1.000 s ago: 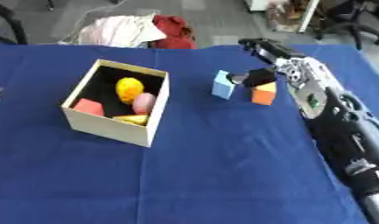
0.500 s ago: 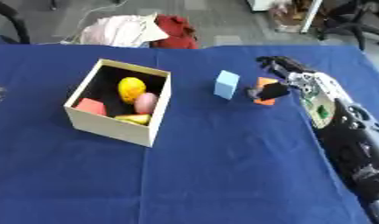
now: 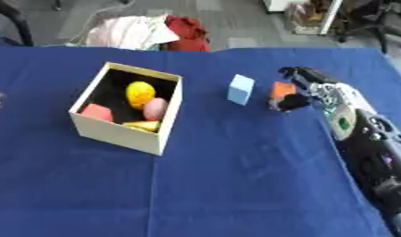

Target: Pick up objects on the table and place them in the box.

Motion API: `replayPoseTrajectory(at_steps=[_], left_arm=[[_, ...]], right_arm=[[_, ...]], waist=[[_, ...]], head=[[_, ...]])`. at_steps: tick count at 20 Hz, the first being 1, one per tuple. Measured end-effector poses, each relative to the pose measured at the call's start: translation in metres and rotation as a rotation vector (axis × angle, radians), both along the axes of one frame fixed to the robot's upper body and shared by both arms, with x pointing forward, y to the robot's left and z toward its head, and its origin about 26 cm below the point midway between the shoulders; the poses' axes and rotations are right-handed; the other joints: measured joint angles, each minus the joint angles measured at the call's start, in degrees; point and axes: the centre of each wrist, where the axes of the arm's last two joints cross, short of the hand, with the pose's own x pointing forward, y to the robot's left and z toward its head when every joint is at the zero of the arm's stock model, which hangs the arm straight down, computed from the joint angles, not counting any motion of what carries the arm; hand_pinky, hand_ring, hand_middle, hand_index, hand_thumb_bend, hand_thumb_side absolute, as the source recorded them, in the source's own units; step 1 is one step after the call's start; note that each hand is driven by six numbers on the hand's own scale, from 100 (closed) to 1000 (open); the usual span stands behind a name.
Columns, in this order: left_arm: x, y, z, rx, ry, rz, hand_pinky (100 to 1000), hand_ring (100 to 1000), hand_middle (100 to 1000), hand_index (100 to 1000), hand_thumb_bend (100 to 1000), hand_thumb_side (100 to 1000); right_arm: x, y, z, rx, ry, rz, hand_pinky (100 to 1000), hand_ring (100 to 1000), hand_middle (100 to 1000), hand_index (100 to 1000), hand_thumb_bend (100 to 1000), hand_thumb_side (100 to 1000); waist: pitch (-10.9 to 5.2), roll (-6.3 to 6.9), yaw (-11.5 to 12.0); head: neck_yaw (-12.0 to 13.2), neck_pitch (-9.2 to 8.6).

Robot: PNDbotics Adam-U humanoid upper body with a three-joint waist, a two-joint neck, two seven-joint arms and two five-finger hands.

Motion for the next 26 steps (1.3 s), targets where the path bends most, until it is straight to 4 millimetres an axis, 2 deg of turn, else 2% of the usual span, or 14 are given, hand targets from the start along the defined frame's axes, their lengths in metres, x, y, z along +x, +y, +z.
replayPoseTrajectory(at_steps=[14,22,26], left_arm=[[0.0,-0.001,-0.001,-0.009,0.0,0.0,774,756,603,700,696,422],[0.0,-0.001,-0.001,-0.009,0.0,-0.001,775,756,603,700,692,422],[0.0,-0.001,-0.001,-0.01,0.0,-0.001,775,754,603,700,693,422]], right_arm=[[0.0,-0.009,-0.016,-0.033,0.018,-0.087,883,904,874,955,313,459],[0.0,-0.004,-0.02,-0.034,0.003,-0.08,856,857,796,859,282,405],[0.001,0.001,-0.02,-0.044,-0.044,-0.074,831,810,702,767,207,333]], waist=[[0.0,0.02,0.4],[0.0,0.02,0.5],[0.0,0.03,0.7]], head=[[0.0,0.0],[0.0,0.0],[-0.1,-0.01]])
